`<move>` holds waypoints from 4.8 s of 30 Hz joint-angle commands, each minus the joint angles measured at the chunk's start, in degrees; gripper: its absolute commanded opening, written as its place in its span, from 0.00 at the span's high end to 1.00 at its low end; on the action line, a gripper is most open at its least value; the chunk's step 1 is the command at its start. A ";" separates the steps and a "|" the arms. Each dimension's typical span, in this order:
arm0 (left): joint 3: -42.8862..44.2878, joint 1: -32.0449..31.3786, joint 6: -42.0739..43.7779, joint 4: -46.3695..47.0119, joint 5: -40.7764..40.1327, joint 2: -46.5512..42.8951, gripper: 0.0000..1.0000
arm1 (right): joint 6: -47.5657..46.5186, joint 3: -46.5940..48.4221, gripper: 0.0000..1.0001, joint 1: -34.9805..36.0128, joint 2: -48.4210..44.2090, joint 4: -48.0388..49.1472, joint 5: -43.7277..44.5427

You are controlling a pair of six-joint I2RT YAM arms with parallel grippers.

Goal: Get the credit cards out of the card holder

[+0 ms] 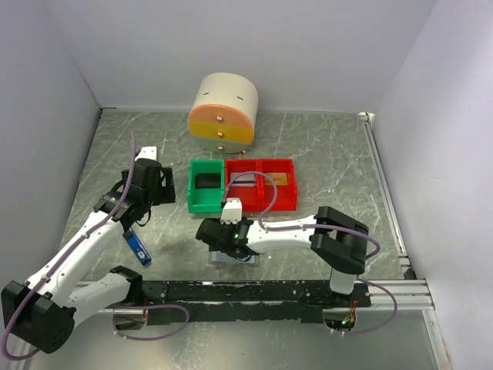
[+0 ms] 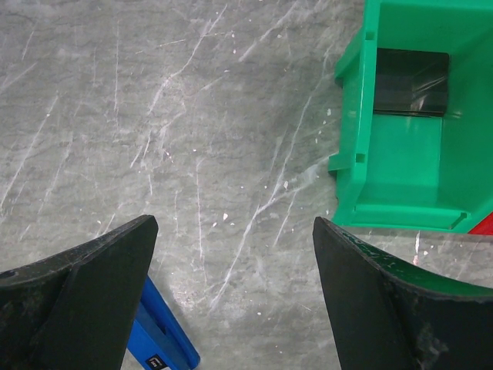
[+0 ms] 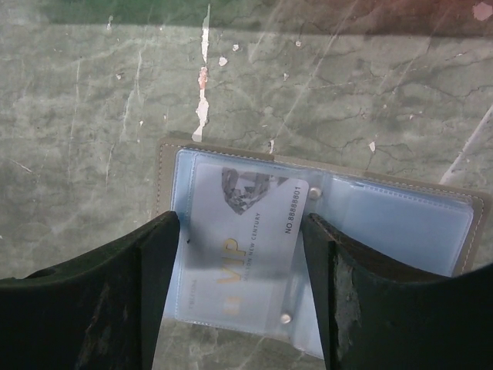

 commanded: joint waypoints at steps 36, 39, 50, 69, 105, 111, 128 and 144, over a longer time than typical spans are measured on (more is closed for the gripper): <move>-19.89 -3.08 -22.74 23.21 53.46 -5.27 0.16 | -1.27 -19.19 0.42 -5.45 -12.03 20.08 -12.33; -21.67 -7.34 -23.72 23.76 50.95 -3.89 0.18 | -1.37 -20.82 0.42 -6.27 -12.84 22.94 -14.77; -24.89 -18.99 -29.44 31.23 44.87 1.56 0.41 | 0.27 -22.83 0.42 -7.15 -14.03 24.67 -16.27; -25.95 -21.06 -31.54 19.72 30.85 -10.93 0.41 | 0.92 -23.77 0.43 -7.93 -14.75 25.37 -17.21; -26.42 -22.57 -27.79 38.55 43.45 8.40 0.58 | 1.09 -24.65 0.43 -8.76 -15.81 27.21 -18.86; -25.74 -22.83 -27.37 38.26 43.72 9.79 0.65 | 1.20 -25.23 0.43 -8.89 -16.88 28.45 -19.68; -22.02 -23.54 -26.64 35.91 43.49 12.70 0.63 | 2.06 -25.13 0.29 -9.96 -30.02 17.47 -11.95; -15.68 -29.34 -26.37 38.71 44.65 21.66 0.41 | 6.58 -33.50 0.28 -12.76 -43.92 12.63 -9.77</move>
